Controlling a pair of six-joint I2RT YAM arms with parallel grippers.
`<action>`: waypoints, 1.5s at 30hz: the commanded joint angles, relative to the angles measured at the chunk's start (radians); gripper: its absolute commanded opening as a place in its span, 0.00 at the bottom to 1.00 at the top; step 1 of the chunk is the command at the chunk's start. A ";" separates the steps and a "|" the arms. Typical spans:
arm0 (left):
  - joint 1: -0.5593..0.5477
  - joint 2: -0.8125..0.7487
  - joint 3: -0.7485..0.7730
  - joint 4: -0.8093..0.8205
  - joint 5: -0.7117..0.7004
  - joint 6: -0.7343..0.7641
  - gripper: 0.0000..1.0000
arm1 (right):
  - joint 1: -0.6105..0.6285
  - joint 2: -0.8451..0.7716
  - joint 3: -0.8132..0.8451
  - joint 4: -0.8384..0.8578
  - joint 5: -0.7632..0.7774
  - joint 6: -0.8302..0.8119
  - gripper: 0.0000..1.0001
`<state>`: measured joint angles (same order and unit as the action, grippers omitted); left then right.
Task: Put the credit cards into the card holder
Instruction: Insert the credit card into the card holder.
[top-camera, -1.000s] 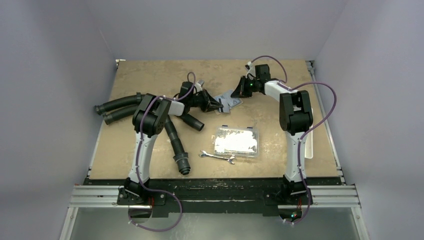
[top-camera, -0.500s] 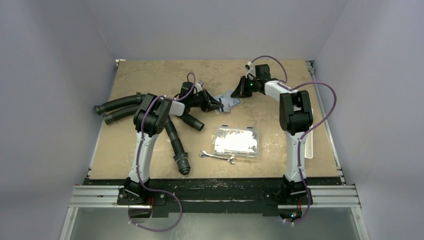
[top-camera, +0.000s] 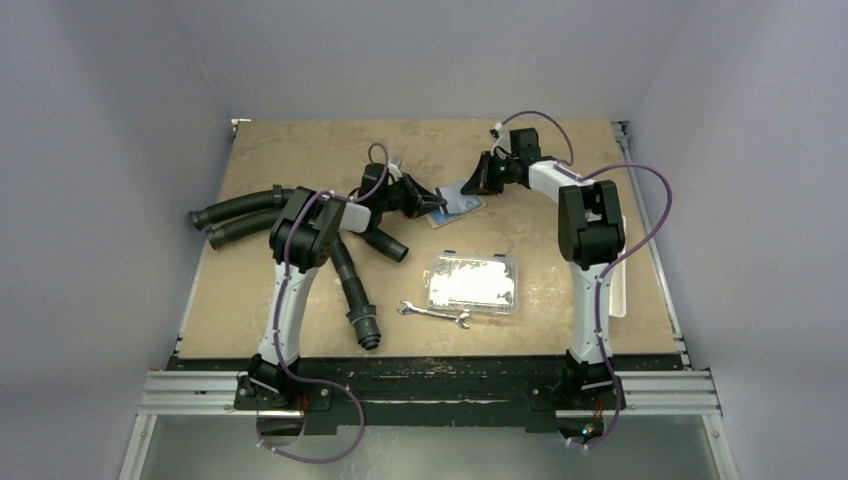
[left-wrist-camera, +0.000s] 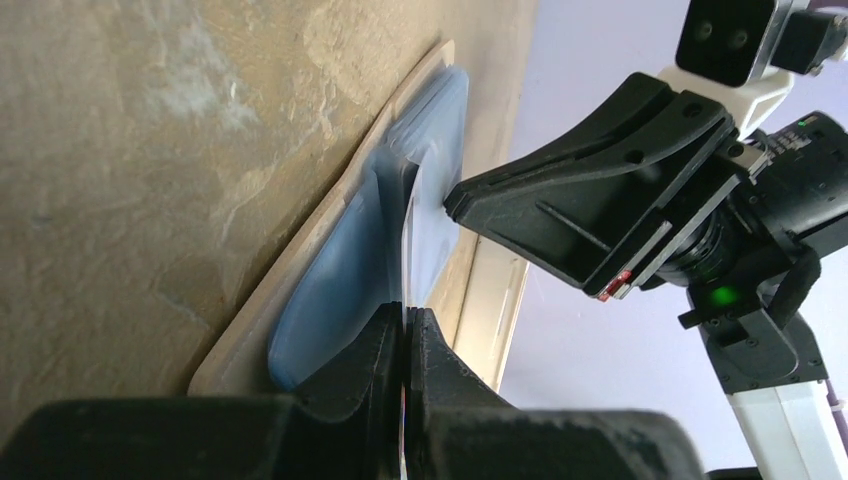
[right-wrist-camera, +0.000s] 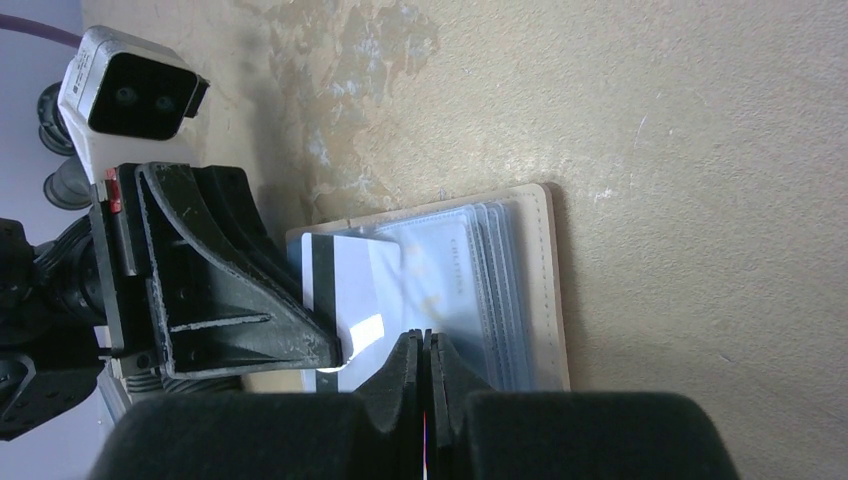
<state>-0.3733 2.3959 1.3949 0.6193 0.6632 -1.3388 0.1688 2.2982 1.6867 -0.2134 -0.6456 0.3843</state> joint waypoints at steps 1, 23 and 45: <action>0.010 0.017 -0.012 0.075 -0.084 -0.035 0.00 | -0.003 0.027 0.015 -0.025 0.041 -0.018 0.00; -0.036 0.038 -0.052 0.180 -0.182 -0.074 0.00 | -0.070 -0.027 0.048 0.032 -0.132 0.064 0.11; -0.053 0.055 -0.017 0.142 -0.207 -0.064 0.00 | -0.048 0.113 0.121 -0.062 -0.121 -0.018 0.16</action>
<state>-0.4114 2.4165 1.3506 0.7700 0.5182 -1.4120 0.0971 2.4065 1.8179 -0.2661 -0.7631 0.3779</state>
